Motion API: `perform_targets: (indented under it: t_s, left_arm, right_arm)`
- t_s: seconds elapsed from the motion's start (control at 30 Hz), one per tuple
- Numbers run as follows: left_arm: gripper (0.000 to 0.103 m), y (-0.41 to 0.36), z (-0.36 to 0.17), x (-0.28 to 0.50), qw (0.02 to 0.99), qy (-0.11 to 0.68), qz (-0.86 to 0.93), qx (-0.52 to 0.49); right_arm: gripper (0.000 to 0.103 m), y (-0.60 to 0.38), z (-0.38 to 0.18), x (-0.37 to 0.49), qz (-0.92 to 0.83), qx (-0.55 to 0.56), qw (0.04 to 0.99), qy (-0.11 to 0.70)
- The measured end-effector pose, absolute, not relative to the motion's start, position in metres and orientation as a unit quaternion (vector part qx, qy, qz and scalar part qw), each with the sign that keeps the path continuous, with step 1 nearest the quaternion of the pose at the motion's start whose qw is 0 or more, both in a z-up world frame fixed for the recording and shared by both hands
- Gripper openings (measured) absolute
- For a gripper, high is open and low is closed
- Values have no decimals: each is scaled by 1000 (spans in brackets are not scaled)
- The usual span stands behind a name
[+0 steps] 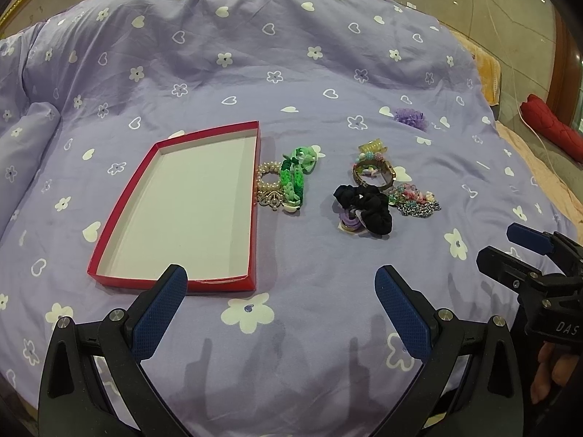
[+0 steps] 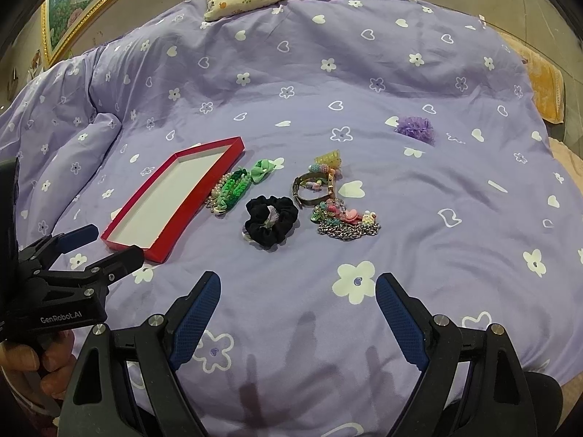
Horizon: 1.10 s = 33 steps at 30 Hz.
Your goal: Organize jewelry
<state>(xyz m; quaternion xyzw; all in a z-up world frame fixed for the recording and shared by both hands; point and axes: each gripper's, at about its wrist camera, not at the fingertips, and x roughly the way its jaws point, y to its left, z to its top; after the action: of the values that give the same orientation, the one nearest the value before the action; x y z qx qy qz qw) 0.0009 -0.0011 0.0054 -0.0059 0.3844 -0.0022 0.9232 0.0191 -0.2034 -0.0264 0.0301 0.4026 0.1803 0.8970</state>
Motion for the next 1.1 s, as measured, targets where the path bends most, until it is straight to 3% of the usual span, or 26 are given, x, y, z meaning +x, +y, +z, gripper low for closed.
perform_targets:
  t_s: [0.43,0.63,0.97,1.1]
  left_arm:
    - [103,-2,-1,39,910,409,-50,-37]
    - [97,-16,-5,65,904,418,-77,-42]
    - [71,-37,-15,114,887,443,-123,-45]
    - [66,-40,-25,133,875,461,-139,-53]
  right_arm:
    - [84,-218,-44,49,196,68,884,419]
    - [63,-226,-55,76,196,85,876,433]
    - [31,-229,-69,121,191,75,870,449]
    - [24,-224,-75,137,194,67,864,459]
